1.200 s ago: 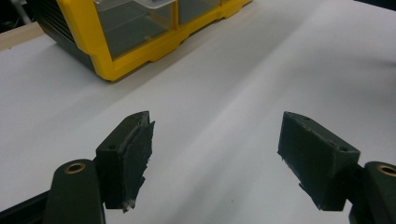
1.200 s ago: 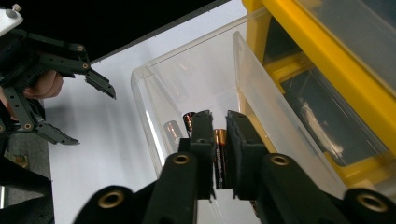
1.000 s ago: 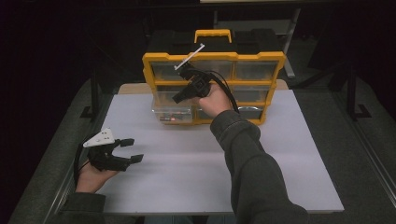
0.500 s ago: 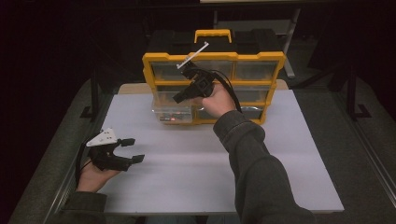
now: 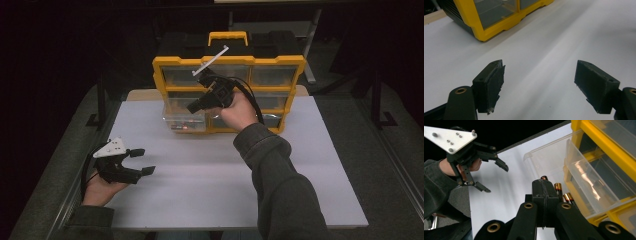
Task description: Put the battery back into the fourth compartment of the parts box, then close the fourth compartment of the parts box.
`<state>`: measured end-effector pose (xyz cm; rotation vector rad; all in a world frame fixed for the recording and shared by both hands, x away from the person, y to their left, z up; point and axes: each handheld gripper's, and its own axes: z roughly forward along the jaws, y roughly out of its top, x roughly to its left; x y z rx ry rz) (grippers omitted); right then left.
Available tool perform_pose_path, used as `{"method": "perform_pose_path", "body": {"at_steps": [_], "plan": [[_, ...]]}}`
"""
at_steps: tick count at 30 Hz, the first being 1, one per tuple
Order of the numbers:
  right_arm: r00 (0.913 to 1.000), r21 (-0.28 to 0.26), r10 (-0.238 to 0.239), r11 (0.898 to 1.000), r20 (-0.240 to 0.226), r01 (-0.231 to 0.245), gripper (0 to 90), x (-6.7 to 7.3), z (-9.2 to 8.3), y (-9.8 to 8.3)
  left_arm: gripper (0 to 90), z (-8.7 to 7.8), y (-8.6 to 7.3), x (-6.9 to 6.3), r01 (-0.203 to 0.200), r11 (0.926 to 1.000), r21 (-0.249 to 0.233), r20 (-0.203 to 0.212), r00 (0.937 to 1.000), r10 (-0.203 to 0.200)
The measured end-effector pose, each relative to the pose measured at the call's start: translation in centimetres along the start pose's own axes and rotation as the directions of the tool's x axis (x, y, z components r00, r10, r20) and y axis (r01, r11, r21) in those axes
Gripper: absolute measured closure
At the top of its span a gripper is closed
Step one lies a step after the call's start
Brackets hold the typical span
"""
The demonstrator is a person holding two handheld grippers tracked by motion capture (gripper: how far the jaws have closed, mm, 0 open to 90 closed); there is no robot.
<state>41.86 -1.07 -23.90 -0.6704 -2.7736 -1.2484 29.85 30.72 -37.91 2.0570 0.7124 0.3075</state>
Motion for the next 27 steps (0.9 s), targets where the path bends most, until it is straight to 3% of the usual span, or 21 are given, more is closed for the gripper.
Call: {"method": "perform_pose_path", "body": {"at_steps": [12, 27], "plan": [[0.9996, 0.013, -0.019, 1.0, -0.023, 0.019, 88.7, 1.2, 0.5, -1.5, 23.3, 0.0, 0.1, -0.1, -0.01, 0.9999, -0.002, -0.002, 0.9999, 0.01], [0.9987, 0.033, -0.029, 0.999, -0.043, 0.031, 88.8, 1.5, 1.6, -3.2, 23.3, 0.5, 0.3, -0.4, -0.025, 0.9996, 0.014, 0.008, 0.9996, 0.025]]}}
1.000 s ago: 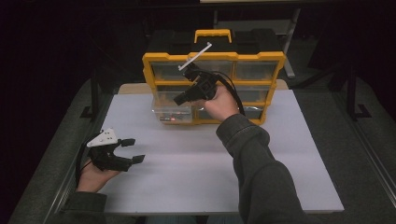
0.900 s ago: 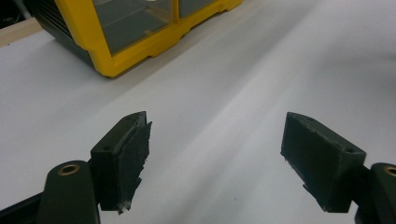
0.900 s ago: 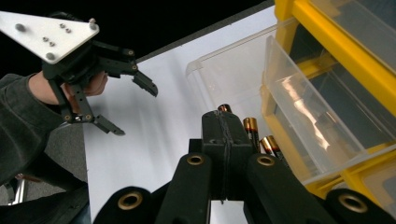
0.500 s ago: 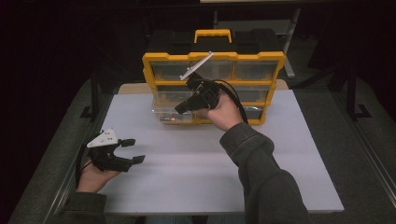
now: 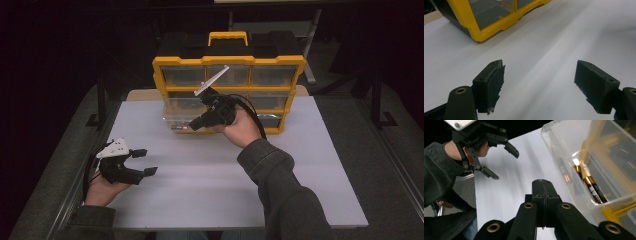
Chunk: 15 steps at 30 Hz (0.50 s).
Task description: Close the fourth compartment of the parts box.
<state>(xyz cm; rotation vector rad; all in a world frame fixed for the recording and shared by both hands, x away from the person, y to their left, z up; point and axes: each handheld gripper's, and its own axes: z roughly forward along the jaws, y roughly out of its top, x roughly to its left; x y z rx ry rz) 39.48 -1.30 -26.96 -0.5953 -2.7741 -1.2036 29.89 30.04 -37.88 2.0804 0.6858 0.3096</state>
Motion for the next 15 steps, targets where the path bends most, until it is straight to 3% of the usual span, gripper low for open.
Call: {"method": "perform_pose_path", "body": {"at_steps": [4, 15], "plan": [[0.9999, 0.019, -0.011, 1.0, 0.002, 0.011, 88.8, 0.14, 0.14, -0.23, 23.3, 0.24, 0.06, -0.04, -0.02, 0.9996, 0.022, 0.004, 0.9998, 0.02], [0.9998, 0.029, -0.014, 0.999, 0.013, 0.014, 88.8, 0.03, 0.7, -0.99, 23.3, 0.21, 0.17, -0.04, -0.014, 0.9998, 0.011, 0.01, 0.9998, 0.014]]}}
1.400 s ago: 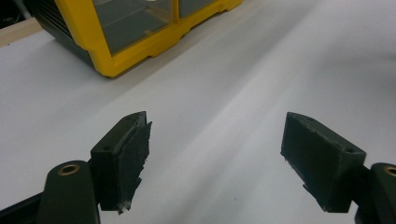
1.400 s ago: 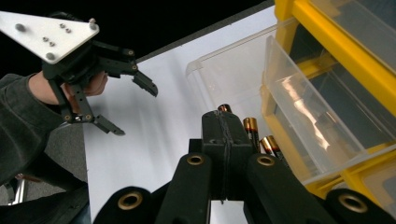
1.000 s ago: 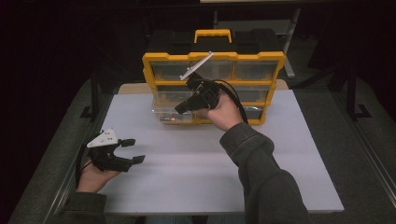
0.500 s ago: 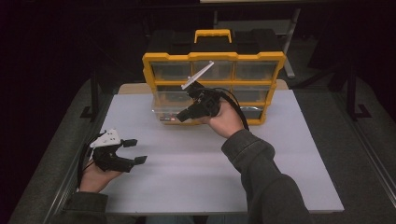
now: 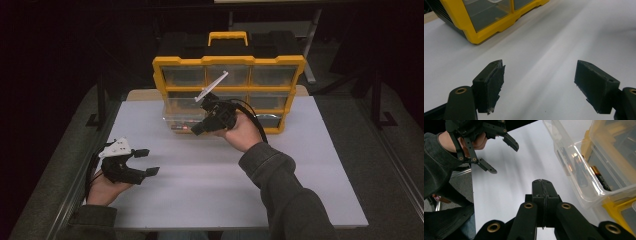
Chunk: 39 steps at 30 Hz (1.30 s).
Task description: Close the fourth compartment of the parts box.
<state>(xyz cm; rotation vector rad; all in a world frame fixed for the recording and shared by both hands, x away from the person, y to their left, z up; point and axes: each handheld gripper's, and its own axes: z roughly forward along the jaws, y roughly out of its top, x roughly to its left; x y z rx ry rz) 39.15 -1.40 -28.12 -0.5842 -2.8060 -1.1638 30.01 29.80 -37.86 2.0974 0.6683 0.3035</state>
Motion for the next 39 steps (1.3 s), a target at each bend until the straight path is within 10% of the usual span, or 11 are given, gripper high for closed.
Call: {"method": "perform_pose_path", "body": {"at_steps": [39], "plan": [[0.9937, 0.041, -0.022, 0.999, 0.11, 0.018, 89.1, -0.9, 2.6, 2.2, 23.3, -0.2, -0.1, -0.1, 0.006, 0.9999, 0.012, -0.011, 0.9999, -0.006]]}}
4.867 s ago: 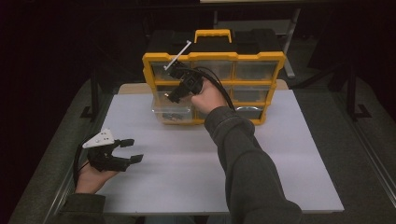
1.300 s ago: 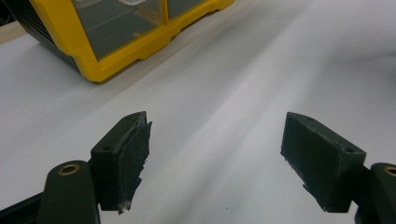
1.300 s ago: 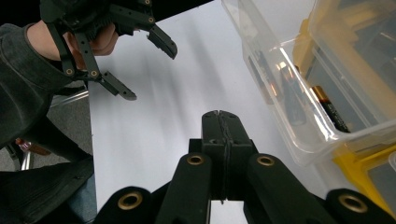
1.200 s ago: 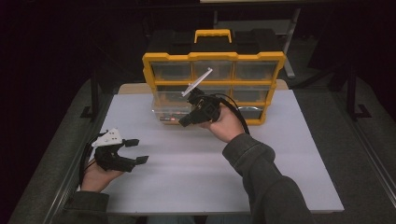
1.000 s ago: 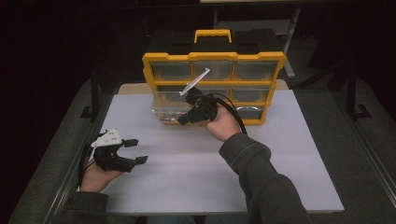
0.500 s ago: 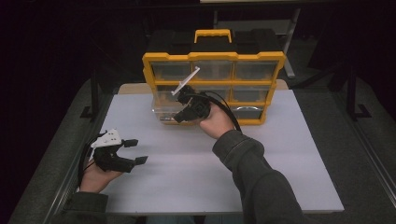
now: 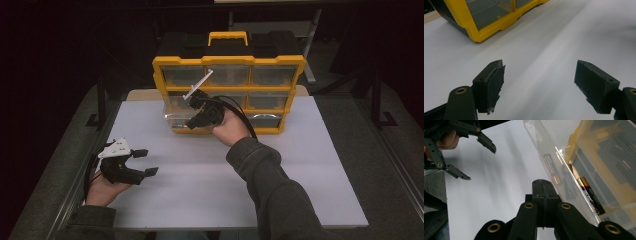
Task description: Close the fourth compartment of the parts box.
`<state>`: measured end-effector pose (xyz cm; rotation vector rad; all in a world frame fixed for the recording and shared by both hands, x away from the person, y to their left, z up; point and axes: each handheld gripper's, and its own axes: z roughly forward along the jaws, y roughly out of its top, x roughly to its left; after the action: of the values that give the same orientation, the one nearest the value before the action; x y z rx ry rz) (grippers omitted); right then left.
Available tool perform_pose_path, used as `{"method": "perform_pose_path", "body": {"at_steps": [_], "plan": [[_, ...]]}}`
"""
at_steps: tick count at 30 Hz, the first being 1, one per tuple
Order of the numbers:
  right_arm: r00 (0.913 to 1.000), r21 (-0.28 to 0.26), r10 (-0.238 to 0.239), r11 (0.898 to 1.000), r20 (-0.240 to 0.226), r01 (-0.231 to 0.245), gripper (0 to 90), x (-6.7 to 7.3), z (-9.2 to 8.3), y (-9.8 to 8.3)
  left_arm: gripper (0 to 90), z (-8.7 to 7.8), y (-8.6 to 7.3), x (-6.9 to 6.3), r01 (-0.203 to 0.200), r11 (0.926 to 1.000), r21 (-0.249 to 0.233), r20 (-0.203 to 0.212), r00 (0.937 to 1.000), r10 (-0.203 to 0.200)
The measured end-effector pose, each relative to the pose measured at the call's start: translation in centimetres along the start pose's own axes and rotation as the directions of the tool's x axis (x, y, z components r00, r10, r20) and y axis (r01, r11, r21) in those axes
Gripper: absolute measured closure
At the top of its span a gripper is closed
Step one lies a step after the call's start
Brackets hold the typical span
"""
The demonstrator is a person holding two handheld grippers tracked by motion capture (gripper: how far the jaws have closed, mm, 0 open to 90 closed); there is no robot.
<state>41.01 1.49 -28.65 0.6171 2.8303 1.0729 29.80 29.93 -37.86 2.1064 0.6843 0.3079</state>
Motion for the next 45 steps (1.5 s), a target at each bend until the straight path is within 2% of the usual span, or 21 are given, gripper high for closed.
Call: {"method": "perform_pose_path", "body": {"at_steps": [3, 7, 18, 32, 45], "plan": [[1.0, 0.005, 0.001, 1.0, 0.004, -0.001, 89.2, 0.0, 0.0, 0.1, 23.4, 0.1, 0.0, -0.1, 0.016, 0.9997, -0.017, 0.001, 0.9999, -0.016], [0.9999, 0.012, 0.005, 1.0, 0.011, -0.005, 89.1, -0.2, 0.0, 0.2, 23.4, 0.0, 0.0, -0.1, 0.018, 0.9996, -0.021, -0.001, 0.9998, -0.018], [0.9989, 0.023, 0.021, 0.999, 0.041, -0.022, 89.2, -0.5, 0.0, 0.8, 23.4, -0.2, 0.1, 0.0, 0.008, 0.9997, -0.024, -0.005, 1.0, -0.009], [0.9985, 0.005, 0.035, 0.999, 0.041, -0.036, 89.2, -1.4, 0.2, 0.9, 23.5, -0.2, 0.1, 0.0, 0.007, 0.9998, -0.021, -0.005, 1.0, -0.007], [0.9963, 0.016, 0.052, 0.998, 0.069, -0.054, 89.1, -2.3, 0.4, 1.5, 23.5, -0.1, 0.1, 0.0, 0.014, 0.9997, -0.022, -0.003, 0.9999, -0.014]]}}
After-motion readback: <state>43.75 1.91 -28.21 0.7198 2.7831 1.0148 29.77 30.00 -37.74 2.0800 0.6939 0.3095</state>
